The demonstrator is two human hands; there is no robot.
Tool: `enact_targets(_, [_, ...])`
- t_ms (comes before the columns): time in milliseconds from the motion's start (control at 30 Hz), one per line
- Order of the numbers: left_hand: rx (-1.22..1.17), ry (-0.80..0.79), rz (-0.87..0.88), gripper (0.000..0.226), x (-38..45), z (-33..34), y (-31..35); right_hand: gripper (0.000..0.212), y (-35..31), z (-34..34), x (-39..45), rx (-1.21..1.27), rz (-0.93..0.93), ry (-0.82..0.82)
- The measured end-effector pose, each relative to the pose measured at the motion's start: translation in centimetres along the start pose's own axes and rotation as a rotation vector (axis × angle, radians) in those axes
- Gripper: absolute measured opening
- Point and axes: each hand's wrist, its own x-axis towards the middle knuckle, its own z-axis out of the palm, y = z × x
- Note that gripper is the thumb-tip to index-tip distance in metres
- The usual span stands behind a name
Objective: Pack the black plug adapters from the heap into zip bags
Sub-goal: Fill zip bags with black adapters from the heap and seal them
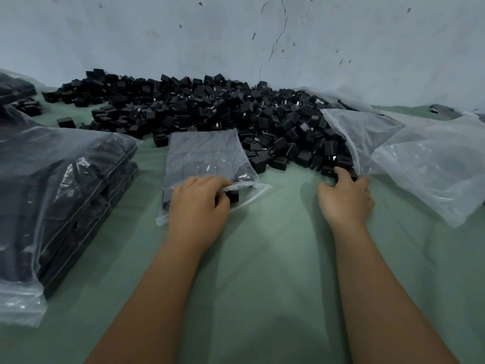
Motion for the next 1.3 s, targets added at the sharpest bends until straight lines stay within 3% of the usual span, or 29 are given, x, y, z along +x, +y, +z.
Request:
enact_targets(133, [-0.026,-0.002,-0.065,0.024,0.3,-0.1,0.4,0.037,-0.2,0.4,-0.2,0.197,-0.111,0.046])
enact_targets(267, [-0.141,0.036,-0.217,0.021,0.6,0.2,1.4,0.035,-0.9,0.6,-0.6,0.369,-0.216,-0.042])
enact_targets(400, [-0.093,0.048,-0.235,0.019,0.3,0.7,1.8,0.024,-1.1,1.5,-0.9,0.245,-0.315,-0.112])
enact_targets(533, [-0.137,0.056,-0.236,0.018,0.2,0.7,1.5,0.028,-1.3,1.7,-0.9,0.102,-0.405,-0.06])
enact_targets(700, [-0.131,0.08,-0.177,0.018,0.0,0.8,1.5,0.019,-1.5,1.7,-1.5,0.225,-0.403,-0.205])
enact_targets(800, [-0.164,0.145,-0.147,0.015,0.2,0.5,1.5,0.044,-1.4,1.5,-1.7,0.213,-0.439,-0.277])
enact_targets(867, [-0.21,0.164,-0.149,0.016,0.3,0.3,1.6,0.043,-1.4,1.5,-1.7,0.124,-0.514,-0.249])
enact_targets(1000, [-0.309,0.151,-0.177,0.021,0.3,0.2,1.5,0.022,-1.4,1.7,-1.8,0.09,-0.529,-0.176])
enact_targets(1133, [-0.342,0.144,-0.208,0.021,0.3,0.3,1.5,0.02,-2.3,1.4,-3.2,0.361,-0.532,-0.069])
enact_targets(1200, [-0.349,0.138,-0.211,0.02,0.3,0.3,1.4,0.018,-3.5,1.1,-4.6,0.482,-0.64,-0.027])
enact_targets(1300, [-0.355,0.13,-0.2,0.02,0.4,0.4,1.1,0.022,-5.3,1.4,-6.9,0.343,-0.842,-0.07])
